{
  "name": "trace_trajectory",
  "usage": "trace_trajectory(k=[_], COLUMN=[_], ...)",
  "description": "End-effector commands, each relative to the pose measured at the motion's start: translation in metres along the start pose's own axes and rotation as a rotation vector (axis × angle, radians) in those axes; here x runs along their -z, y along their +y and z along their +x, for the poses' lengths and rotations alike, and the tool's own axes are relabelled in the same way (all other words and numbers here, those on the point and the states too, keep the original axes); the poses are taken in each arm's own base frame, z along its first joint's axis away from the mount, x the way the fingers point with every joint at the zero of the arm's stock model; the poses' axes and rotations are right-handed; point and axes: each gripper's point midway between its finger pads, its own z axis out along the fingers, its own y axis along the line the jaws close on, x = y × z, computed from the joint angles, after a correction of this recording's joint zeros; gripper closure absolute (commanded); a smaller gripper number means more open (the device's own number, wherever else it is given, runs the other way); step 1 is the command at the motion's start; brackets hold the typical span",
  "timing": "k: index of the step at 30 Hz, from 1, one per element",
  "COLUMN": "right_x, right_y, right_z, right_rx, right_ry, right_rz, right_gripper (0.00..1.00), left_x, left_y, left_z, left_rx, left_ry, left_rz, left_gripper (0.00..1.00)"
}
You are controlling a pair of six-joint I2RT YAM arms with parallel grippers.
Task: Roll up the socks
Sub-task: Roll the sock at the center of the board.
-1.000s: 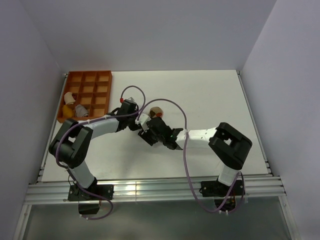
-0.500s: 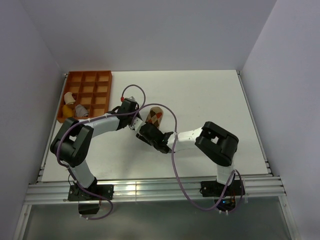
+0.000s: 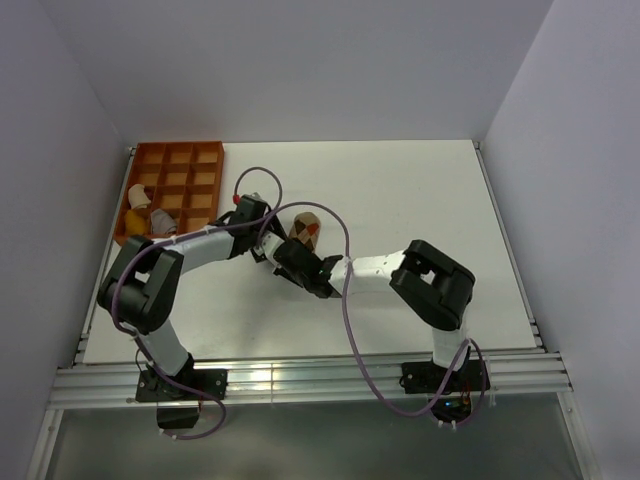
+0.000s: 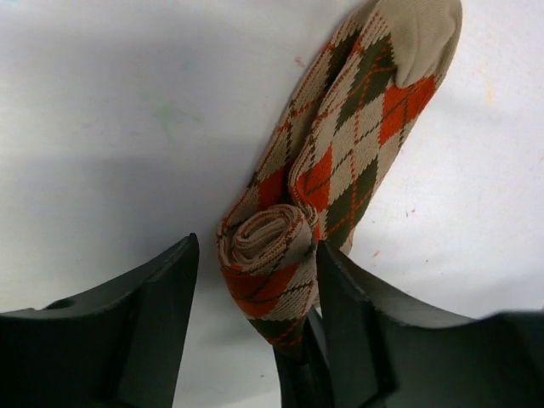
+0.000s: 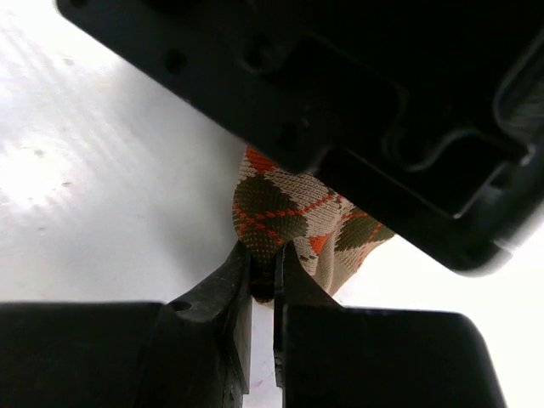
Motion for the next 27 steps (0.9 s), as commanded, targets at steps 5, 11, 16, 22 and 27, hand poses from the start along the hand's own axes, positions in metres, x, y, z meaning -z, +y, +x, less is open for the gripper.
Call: trace_trajectory(k=[5, 11, 16, 22, 27], right_x=[0.009, 0.016, 0.018, 0.022, 0.017], right_y=[0.042, 0.05, 0.053, 0.062, 0.058], right_z=[0.03, 0.03, 0.024, 0.011, 0.012], right_rx=[-0.053, -0.106, -0.222, -0.39, -0.557], right_ry=[0.172, 0.214, 0.245, 0.283, 0.305], right_rz=[-0.31, -0.451, -0.595, -0.77, -0.873], right_gripper=[1.0, 1.0, 1.0, 1.0, 1.0], left_x=[0.033, 0.063, 0.079, 0.085, 0.083], left_y=[0.015, 0.04, 0.042, 0.042, 0.042], left_z=[-0.038, -0.054, -0.052, -0.026, -0.006], left_rx=[0.125, 0.23, 0.194, 0.167, 0.185], left_ry=[-0.16, -0.267, -0.324, -0.287, -0.261], left_rz=[0.0, 0.03, 0.11, 0.203, 0.25], left_gripper=[0.24, 0.18, 0.18, 0.19, 0.2])
